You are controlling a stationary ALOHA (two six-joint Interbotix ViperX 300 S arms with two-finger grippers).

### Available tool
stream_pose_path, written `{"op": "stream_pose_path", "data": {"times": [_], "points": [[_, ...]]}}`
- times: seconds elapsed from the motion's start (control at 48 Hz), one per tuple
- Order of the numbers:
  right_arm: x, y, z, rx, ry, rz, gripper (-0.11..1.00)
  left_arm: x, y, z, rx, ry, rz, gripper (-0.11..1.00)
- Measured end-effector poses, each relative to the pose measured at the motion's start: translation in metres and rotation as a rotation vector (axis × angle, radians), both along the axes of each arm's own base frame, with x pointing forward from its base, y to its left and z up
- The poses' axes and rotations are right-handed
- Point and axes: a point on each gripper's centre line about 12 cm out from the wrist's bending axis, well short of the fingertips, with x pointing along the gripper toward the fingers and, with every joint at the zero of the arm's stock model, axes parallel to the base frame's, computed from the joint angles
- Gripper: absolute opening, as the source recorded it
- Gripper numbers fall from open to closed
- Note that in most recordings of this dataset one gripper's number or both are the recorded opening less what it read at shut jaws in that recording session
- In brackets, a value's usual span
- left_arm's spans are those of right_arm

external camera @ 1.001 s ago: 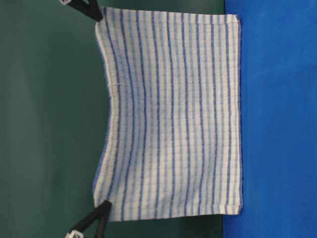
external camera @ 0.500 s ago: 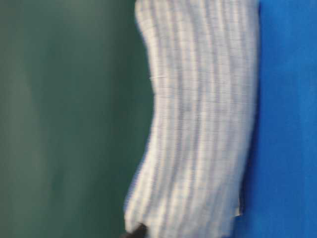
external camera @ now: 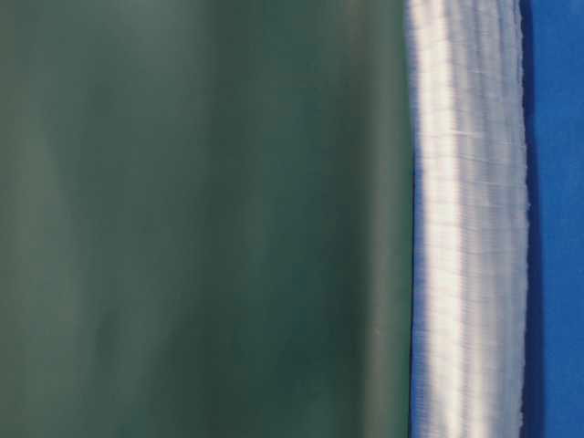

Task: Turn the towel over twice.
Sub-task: 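Lower the held edge back down and lay the towel flat, then release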

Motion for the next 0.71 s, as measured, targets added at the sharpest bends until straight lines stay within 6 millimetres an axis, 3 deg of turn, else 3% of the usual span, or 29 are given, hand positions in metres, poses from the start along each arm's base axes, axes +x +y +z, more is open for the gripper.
{"op": "stream_pose_path", "data": {"times": [0.313, 0.709], "points": [[0.005, 0.025, -0.03, 0.047, 0.094, 0.029, 0.07, 0.01, -0.025, -0.017, -0.027, 0.055, -0.073, 0.03], [0.006, 0.027, -0.035, 0.046, 0.112, 0.035, 0.11, 0.013, -0.028, -0.022, -0.027, 0.074, -0.085, 0.08]]}}
